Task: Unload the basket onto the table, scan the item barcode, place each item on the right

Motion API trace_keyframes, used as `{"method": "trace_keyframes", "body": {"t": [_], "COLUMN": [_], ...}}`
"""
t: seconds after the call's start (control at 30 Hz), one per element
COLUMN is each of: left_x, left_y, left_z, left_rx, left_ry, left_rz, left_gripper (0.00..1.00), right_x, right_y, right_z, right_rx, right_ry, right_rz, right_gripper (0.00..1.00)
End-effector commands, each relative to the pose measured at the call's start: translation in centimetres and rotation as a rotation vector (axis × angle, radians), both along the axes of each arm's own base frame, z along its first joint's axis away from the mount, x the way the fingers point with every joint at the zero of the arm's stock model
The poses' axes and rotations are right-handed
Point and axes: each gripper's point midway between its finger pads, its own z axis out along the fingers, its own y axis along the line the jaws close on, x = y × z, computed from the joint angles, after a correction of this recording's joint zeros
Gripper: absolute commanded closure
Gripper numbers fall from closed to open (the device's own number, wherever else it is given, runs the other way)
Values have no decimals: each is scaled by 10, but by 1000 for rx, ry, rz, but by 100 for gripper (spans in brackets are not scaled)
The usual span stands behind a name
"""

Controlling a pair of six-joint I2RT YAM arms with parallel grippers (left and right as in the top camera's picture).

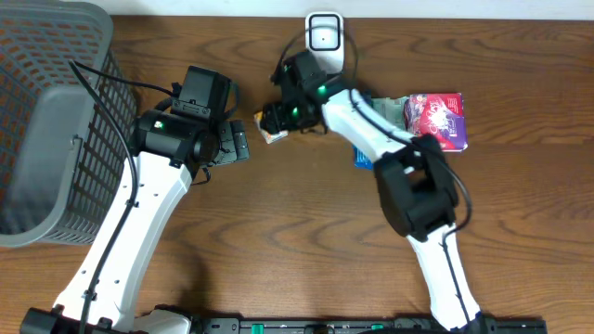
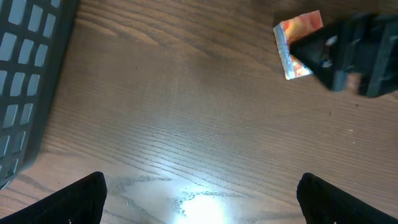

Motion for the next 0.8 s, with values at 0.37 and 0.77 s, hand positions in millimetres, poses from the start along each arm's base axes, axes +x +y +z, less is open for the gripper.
{"method": "trace_keyframes", "body": {"t": [0.37, 0.77], "left_x": [0, 0], "left_y": [3, 3], "left_z": [2, 2], "left_rx": [6, 6], "left_ry": [-4, -4], "left_rz": [11, 11], "left_gripper": [2, 2], "right_x": [14, 8], "right_y": [-116, -126], "right_z": [49, 70], "right_rx": [-491, -536], "right_ry": [-136, -165], "right_rz": [-234, -234], "right_gripper": [40, 28]}}
